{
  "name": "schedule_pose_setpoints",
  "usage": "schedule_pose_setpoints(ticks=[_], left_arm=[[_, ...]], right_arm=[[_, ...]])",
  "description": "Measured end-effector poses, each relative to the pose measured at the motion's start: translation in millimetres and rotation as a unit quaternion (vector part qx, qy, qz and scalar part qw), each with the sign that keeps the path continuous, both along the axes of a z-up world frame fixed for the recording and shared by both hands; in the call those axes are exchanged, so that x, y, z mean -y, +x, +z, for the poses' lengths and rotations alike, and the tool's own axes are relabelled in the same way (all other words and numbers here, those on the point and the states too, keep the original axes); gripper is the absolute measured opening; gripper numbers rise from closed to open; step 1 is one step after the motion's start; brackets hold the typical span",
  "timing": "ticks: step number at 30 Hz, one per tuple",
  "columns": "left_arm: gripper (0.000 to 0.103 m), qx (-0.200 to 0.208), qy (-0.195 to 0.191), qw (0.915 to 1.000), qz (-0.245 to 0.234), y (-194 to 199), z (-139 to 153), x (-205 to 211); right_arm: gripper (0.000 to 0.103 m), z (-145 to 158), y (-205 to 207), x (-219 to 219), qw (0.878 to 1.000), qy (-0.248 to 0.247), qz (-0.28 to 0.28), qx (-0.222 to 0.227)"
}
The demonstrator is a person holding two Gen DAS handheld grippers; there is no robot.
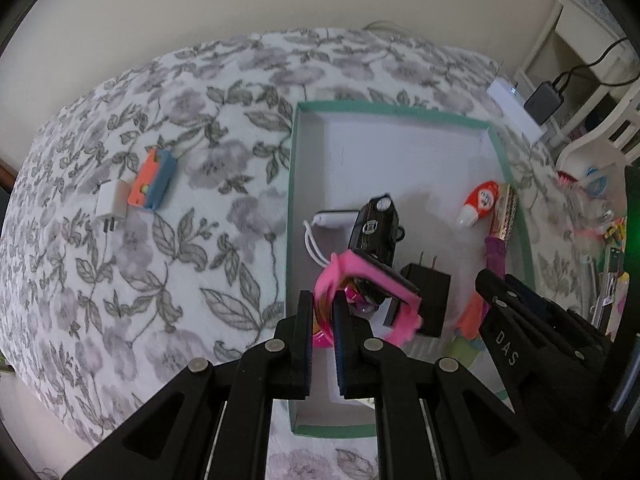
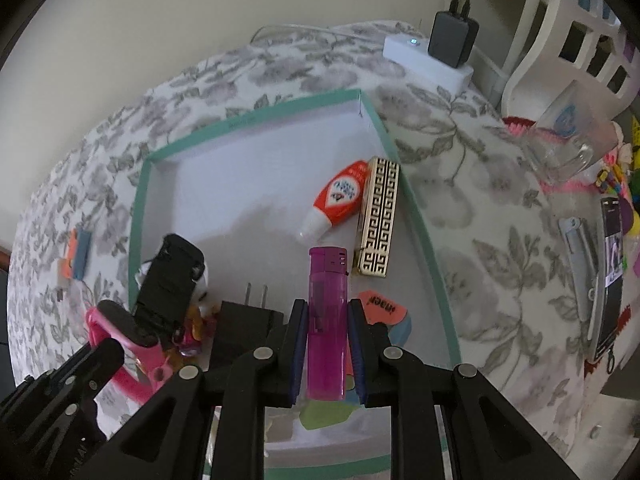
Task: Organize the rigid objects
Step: 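Carry the watch band and lighter over the tray with both grippers, then open both grippers to drop the watch band and lighter into the tray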
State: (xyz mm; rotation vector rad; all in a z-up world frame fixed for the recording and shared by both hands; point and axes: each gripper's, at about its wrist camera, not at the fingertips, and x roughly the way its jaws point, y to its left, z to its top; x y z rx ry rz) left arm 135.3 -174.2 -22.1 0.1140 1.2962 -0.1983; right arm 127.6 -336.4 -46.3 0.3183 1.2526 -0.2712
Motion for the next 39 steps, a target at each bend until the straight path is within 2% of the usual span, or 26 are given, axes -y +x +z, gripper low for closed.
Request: schedule_pose_setpoints(ticks=[5, 11, 23, 25, 29, 39], left_arm=[[0.01, -0.013, -0.003, 0.9999, -0.007, 0, -11, 5], [0.011, -0.009, 0.012, 0.9998, -0.015, 1, -17, 11], [0.011, -0.008, 0.009, 0.9999, -0.012, 2, -15, 10], [0.014, -0.007, 0.006, 0.9999, -0.01, 2, -13, 10], [0.03, -0.006, -0.004, 1.0, -0.007, 2, -7, 7], [0.036, 0.013, -0.033, 0.9993, 0.006, 3, 17, -2]], right_arm=[[0.021, -6, 1, -2, 1.0, -0.001, 0.004, -0.01], [0.022, -10, 1, -1, 1.0, -0.005, 0.002, -0.016], [0.023, -4, 0, -1, 1.0, -0.014, -0.002, -0.012], [0.024, 0, 0, -1, 1.0, -0.016, -0.003, -0.008], [0.028, 9, -1, 0, 1.0, -0.022, -0.006, 0.002], [0.028, 51, -6, -5, 0.997, -0.038, -0.006, 0.06]])
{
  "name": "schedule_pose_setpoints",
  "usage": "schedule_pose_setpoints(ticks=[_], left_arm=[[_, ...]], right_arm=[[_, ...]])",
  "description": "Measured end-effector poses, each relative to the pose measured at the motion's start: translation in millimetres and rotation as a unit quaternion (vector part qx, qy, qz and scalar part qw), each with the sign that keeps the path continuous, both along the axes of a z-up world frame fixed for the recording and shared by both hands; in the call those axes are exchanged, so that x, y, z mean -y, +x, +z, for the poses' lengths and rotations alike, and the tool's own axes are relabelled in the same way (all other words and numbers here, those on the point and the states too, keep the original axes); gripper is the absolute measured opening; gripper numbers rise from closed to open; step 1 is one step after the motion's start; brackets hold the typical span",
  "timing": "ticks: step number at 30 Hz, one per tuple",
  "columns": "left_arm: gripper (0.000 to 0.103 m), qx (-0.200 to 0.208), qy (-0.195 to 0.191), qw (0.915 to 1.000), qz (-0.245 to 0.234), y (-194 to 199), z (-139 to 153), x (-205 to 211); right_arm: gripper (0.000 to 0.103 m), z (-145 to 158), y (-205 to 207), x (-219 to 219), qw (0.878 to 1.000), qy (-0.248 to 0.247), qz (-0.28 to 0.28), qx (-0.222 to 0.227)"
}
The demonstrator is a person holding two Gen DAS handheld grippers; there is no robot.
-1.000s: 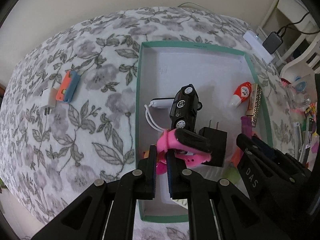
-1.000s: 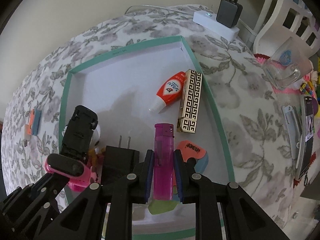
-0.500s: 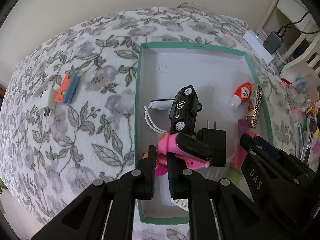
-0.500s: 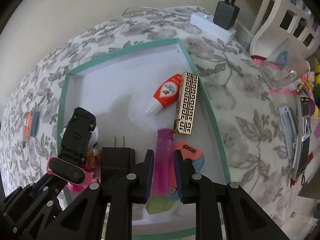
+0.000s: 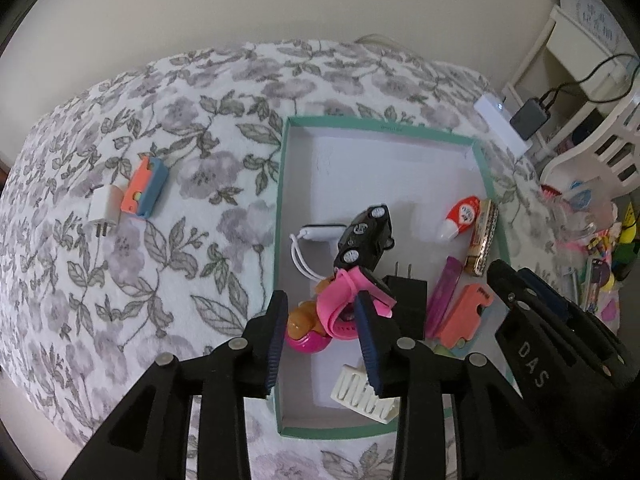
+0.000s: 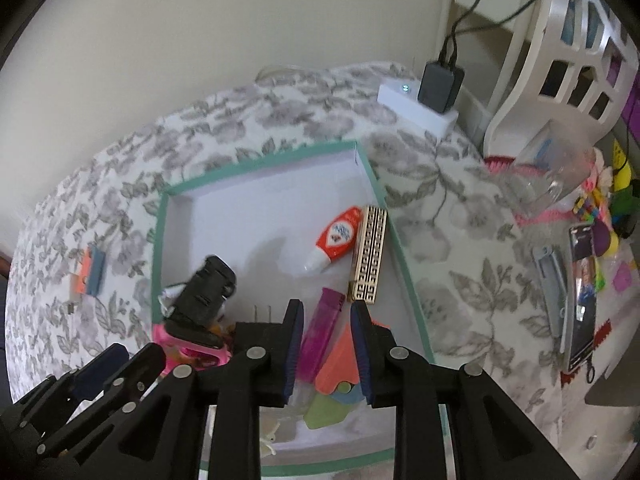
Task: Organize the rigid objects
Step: 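Open both grippers to drop the watch band and lighter into the tray, then move both grippers back toward the white plug and orange-blue toy knife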
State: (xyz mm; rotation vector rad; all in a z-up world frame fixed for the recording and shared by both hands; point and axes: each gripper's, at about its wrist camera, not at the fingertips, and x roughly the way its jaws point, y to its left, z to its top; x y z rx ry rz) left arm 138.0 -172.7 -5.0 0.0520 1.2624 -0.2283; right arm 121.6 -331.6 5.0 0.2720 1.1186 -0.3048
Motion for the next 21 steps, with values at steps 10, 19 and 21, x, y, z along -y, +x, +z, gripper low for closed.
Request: schedule_pose_setpoints(ticks=[10, 19, 21], left_arm=[[0.038, 0.036, -0.005, 0.9968, 0.071, 11, 23, -44], [0.058, 0.053, 0.03, 0.9838, 0.169, 23, 23, -113], [0.063, 0.054, 0.034, 0.9802, 0.188, 25, 23, -127]], right_arm=[[0.027, 19, 3, -24, 0.999, 0.002, 0.029, 0.039], [0.027, 20, 12, -78, 0.994, -0.004, 0.1, 0.044], [0.031, 20, 13, -85, 0.993, -0.001, 0.108, 0.045]])
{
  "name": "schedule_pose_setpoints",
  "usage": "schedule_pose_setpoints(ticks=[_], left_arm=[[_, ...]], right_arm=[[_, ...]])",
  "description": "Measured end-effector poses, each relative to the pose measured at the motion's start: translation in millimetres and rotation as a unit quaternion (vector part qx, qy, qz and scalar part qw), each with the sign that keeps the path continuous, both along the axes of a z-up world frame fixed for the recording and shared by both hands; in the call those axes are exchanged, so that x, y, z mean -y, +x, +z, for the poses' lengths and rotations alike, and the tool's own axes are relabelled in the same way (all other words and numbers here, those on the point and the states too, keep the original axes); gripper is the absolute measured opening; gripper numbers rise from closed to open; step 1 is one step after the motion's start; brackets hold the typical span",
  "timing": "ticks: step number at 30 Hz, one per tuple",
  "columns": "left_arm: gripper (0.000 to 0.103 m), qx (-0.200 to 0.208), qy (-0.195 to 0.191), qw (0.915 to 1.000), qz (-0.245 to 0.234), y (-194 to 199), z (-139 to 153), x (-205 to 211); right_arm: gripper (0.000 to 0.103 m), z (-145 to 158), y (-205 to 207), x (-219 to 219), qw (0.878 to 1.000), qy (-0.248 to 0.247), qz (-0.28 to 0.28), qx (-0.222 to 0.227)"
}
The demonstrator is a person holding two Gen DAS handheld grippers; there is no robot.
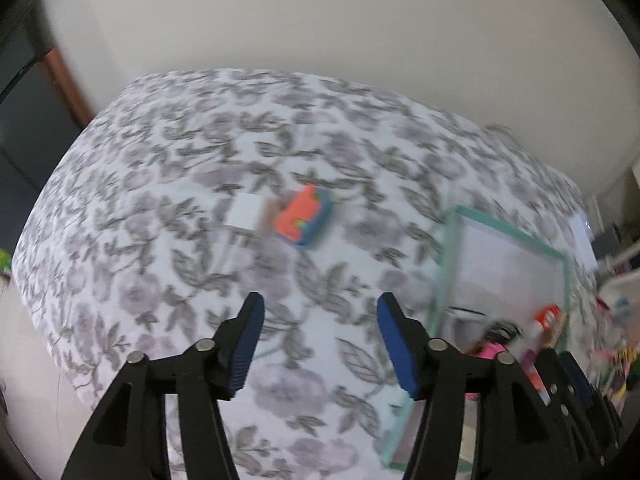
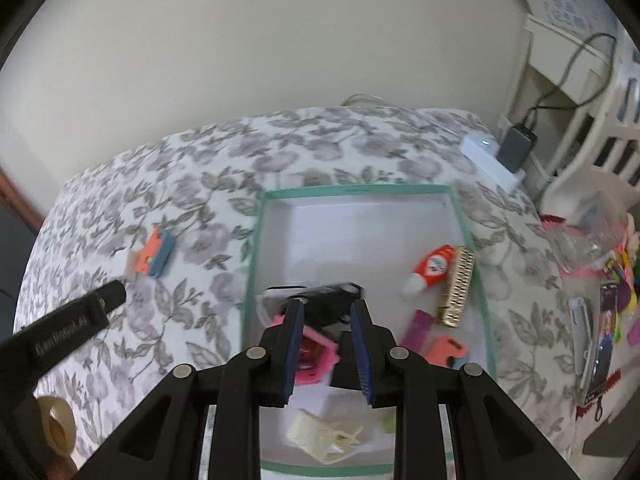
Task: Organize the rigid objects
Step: 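Move both grippers back toward the white plug and orange-blue toy knife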
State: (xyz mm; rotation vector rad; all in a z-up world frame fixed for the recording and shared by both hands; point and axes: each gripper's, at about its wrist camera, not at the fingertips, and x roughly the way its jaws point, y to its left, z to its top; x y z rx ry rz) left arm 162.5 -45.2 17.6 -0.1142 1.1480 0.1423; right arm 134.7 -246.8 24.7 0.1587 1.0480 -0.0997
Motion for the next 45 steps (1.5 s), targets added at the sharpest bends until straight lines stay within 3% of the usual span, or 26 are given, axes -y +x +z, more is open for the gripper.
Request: schedule_pose_setpoints(ticks=[2, 7, 10, 26, 40, 45], left_arm=[[0.068, -0.001, -0.001, 0.9998, 0.02, 2, -2, -14], [0.07, -0.009, -0.008, 0.9984, 0.055, 5, -6, -41], [0.088, -0.013, -0.011, 0.9974, 0.07, 6, -9, -54], [0.092, -0.029, -0.011, 0.9904, 0.135, 3, -28, -110], [0.092, -0.031, -0.033, 0.9856, 0.163, 4, -57, -166], [0.092, -0.021, -0.039, 0.9895, 0.138, 16, -60, -165]], right_arm=[[0.053, 0, 1, -7, 1.0, -0.003, 0.008, 0.002], [0.059, 0, 3, -24, 1.0, -0.006, 0.028, 0.006], [0.063, -2, 4, -32, 0.999, -0.002, 0.038, 0.004], [0.1, -18, 13, -71, 0.997, -0.006, 0.078, -0.002], [0.1, -31, 32, -104, 0.995, 0.007, 0.102, 0.006], [0.1, -34, 46, -117, 0.994, 0.014, 0.112, 0.011]])
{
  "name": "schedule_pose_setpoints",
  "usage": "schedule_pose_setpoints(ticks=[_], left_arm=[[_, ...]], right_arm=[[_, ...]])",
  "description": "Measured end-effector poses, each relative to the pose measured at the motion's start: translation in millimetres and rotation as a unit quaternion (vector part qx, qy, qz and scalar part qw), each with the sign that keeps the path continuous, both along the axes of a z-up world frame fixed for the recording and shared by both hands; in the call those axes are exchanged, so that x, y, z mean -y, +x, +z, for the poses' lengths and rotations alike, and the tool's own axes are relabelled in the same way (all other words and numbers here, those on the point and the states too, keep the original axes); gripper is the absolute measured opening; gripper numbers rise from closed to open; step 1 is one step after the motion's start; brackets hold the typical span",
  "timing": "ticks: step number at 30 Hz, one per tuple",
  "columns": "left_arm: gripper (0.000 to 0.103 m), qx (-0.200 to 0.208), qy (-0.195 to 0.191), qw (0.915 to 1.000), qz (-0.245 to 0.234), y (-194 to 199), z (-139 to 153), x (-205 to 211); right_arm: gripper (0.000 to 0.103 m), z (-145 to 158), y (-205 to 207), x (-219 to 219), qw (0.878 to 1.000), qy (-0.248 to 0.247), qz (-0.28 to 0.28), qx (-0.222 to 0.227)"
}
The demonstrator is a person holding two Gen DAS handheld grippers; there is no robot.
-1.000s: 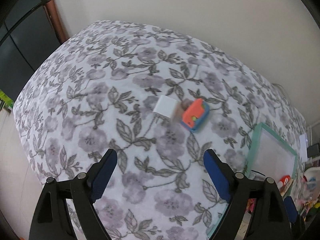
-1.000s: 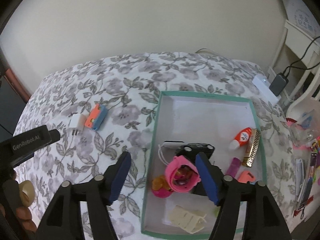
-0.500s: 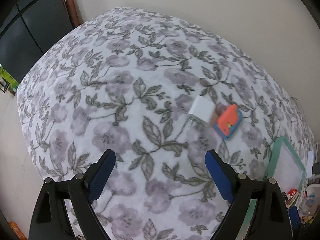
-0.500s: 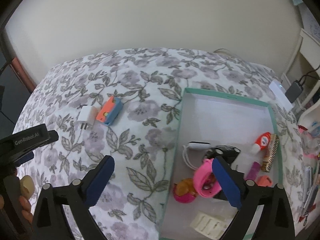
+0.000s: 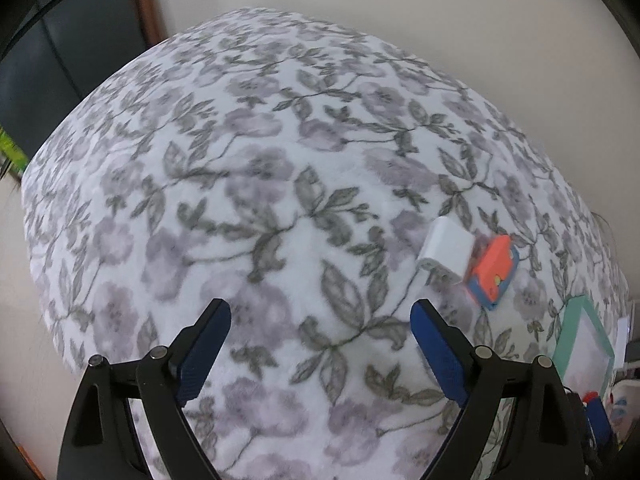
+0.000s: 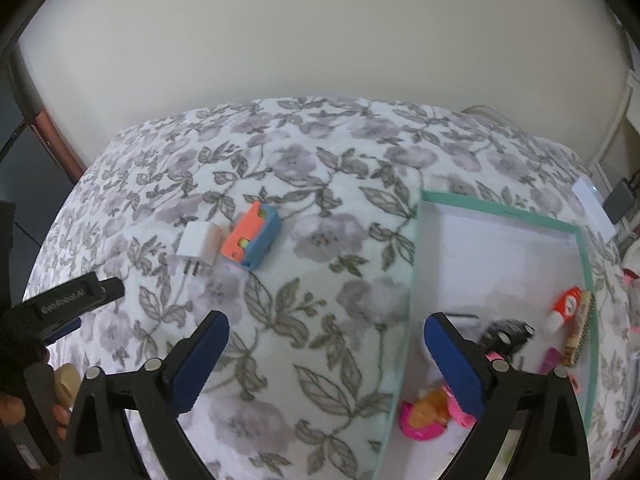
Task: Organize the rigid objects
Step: 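Move both grippers back toward the white plug and orange-blue toy knife, then grasp the white charger plug with the left gripper while the right grasps the orange-blue toy knife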
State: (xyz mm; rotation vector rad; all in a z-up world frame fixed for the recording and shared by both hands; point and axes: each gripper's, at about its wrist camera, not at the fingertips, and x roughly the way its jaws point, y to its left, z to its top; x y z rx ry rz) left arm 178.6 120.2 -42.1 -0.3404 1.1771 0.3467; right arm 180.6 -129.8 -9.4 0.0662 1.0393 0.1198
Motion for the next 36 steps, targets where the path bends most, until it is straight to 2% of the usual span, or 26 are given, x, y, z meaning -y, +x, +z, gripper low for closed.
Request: schedule_pose_setpoints(ticks=[13, 15, 22, 33, 36], left_arm=[[0.092, 0.02, -0.008, 0.9953, -0.095, 49, -10, 26], [0.092, 0.019, -0.022, 0.9944, -0.102, 56, -16, 27], [0.091, 0.021, -0.055, 0.9928, -0.104, 73, -31, 19], [0.091, 0.027, -0.072, 0.9919, -0.101, 85, -43, 5], [0.091, 0.026, -0.079, 0.9907, -0.107, 88, -44, 10]], right_arm=[[0.1, -36, 54, -38, 0.999, 0.022, 0.028, -0.015], [0.1, -43, 63, -45, 0.999, 0.021, 0.032, -0.018], [0.1, -63, 88, -59, 0.999, 0.009, 0.039, -0.021], [0.099, -84, 109, -69, 0.999, -0.001, 0.032, -0.031], [0.09, -84, 109, -67, 0.999, -0.008, 0.028, -0.023]])
